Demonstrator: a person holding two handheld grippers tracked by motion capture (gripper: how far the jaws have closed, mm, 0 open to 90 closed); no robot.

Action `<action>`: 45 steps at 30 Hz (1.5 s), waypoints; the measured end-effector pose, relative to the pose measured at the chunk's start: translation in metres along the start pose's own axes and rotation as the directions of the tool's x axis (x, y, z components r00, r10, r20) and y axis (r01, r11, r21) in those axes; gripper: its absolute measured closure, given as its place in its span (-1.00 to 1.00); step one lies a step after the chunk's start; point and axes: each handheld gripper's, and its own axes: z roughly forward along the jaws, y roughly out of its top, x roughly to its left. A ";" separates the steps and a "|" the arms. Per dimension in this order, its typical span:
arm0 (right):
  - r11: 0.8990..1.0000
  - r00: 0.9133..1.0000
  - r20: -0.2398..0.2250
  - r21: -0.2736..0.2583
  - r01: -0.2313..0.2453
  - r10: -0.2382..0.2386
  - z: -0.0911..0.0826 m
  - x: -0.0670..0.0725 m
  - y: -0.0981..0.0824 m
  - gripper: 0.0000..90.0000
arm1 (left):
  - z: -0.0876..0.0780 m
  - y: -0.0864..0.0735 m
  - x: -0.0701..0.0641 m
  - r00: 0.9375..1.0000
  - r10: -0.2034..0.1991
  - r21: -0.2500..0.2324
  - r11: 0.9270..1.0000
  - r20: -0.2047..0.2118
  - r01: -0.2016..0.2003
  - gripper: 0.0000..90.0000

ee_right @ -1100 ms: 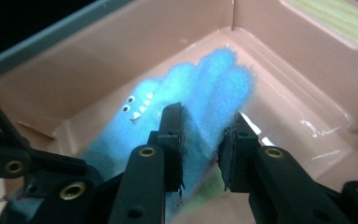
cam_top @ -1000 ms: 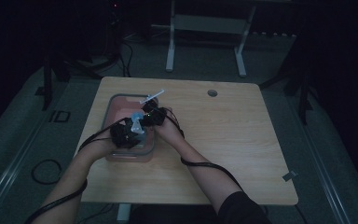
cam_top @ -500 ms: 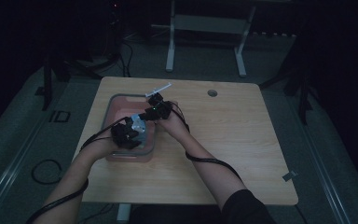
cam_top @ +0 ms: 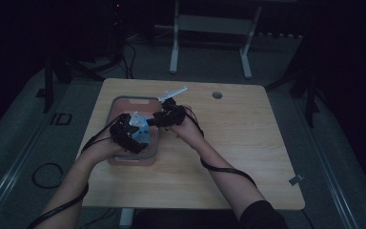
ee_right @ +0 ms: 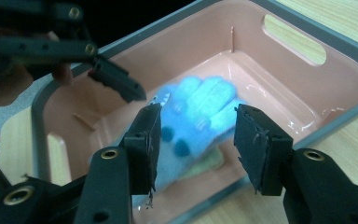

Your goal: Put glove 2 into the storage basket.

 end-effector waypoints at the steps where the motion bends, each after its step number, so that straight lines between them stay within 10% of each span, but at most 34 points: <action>1: 1.000 1.000 0.000 0.000 0.000 0.000 0.000 0.000 0.000 0.13 | 0.000 0.000 0.000 1.000 0.000 0.000 1.000 0.000 0.000 -0.66; 12: 1.000 0.999 -0.027 0.009 0.025 -0.025 -0.022 0.003 -0.020 0.09 | -0.004 0.010 -0.012 0.995 -0.037 -0.048 0.998 0.088 0.041 -0.69; 26: 1.000 0.999 -0.044 -0.016 0.022 -0.023 -0.041 -0.012 -0.032 -0.56 | -0.003 0.031 -0.030 0.993 -0.006 -0.128 0.992 0.118 0.021 -0.80; 45: 0.998 0.999 0.019 -0.033 0.048 -0.047 -0.060 -0.029 -0.057 -0.64 | 0.004 0.044 -0.059 0.992 0.069 -0.171 0.984 0.102 -0.051 -0.94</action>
